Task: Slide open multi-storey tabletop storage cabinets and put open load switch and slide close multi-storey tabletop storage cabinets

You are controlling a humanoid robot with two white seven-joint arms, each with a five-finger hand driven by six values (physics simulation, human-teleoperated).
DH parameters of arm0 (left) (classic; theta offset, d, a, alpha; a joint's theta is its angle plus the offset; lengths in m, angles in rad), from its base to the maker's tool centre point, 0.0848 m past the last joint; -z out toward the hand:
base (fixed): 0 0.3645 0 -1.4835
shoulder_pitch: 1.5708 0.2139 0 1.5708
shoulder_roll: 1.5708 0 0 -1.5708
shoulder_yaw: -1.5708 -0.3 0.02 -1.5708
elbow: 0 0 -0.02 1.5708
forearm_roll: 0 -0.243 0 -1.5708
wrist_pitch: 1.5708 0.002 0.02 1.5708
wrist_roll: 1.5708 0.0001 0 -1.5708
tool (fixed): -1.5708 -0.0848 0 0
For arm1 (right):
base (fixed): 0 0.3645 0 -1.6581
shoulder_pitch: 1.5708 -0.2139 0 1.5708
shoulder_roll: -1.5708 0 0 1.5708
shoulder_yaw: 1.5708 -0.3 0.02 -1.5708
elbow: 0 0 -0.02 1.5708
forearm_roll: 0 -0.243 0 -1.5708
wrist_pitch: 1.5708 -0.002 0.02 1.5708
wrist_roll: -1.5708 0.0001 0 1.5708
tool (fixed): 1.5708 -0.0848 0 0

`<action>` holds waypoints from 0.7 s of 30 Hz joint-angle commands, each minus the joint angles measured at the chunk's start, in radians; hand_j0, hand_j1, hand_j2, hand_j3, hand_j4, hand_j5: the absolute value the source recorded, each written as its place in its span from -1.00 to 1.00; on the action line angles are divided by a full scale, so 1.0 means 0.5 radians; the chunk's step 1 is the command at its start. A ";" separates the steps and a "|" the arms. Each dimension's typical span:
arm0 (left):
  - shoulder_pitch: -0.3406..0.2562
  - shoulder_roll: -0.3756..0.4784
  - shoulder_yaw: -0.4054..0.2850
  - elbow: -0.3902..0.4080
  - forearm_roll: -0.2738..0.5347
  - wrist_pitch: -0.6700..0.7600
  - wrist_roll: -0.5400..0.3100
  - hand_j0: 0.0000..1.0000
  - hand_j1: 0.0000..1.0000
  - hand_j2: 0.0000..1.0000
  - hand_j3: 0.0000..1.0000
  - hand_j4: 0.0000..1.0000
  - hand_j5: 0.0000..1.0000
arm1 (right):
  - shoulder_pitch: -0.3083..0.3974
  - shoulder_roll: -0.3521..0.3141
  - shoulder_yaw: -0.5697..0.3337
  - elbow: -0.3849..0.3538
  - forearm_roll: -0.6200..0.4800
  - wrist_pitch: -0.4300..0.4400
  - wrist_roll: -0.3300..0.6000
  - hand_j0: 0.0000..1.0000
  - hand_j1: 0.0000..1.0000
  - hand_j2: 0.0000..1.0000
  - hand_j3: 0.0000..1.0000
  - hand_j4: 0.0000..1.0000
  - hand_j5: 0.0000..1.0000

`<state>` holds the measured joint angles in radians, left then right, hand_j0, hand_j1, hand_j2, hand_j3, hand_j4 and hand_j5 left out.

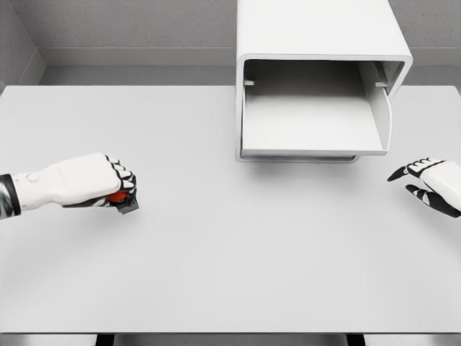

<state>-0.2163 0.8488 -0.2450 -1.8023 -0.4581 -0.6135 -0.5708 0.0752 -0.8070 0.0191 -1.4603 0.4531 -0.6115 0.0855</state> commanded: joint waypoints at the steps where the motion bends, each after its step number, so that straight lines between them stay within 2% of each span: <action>1: 0.000 -0.001 0.002 0.000 0.011 0.005 0.000 -0.25 -0.25 -0.25 -0.25 -0.25 -0.25 | 0.000 -0.003 -0.001 0.003 -0.013 0.001 -0.002 0.11 0.11 0.11 0.11 0.11 0.11; 10: -0.058 -0.007 0.017 0.000 0.033 0.005 0.000 -0.25 -0.25 -0.25 -0.25 -0.25 -0.25 | -0.003 0.003 0.002 0.028 -0.013 0.001 -0.002 0.12 0.12 0.12 0.12 0.12 0.12; 21: -0.120 -0.099 0.036 0.000 0.033 0.005 0.003 -0.26 -0.26 -0.26 -0.26 -0.26 -0.26 | -0.003 0.003 0.002 0.028 -0.013 0.001 -0.002 0.13 0.13 0.13 0.13 0.13 0.13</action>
<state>-0.2792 0.8032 -0.2288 -1.8020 -0.4482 -0.6136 -0.5698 0.0736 -0.8039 0.0202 -1.4462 0.4536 -0.6115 0.0848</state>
